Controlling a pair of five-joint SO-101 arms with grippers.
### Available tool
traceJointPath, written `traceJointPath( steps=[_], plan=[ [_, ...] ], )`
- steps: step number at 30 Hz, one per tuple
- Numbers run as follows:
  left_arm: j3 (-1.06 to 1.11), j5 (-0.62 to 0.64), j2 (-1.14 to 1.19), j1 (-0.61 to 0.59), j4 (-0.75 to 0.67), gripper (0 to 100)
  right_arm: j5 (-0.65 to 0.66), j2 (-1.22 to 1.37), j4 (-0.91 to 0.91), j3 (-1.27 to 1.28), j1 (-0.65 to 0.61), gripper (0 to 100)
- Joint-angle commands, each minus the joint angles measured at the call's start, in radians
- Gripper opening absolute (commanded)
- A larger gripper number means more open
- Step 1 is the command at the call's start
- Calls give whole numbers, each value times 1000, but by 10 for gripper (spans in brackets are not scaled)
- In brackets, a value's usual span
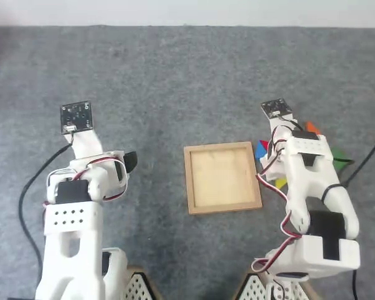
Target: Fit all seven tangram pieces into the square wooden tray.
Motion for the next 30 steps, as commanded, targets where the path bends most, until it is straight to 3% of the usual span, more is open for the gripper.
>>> traceJointPath(
  steps=[1, 11, 21, 30],
  plan=[
    [-7, 2, -5, -8, -18, 269, -12, -8, -27, -2, -7, 344],
    [-7, 2, -5, -8, -18, 269, -84, -8, 2, 5, -4, 338],
    [-7, 2, -5, -8, -18, 269, -103, -10, -2, 2, -1, 60],
    [-7, 2, -5, -8, -18, 269, -103, -19, 4, -17, 1, 63]
  ],
)
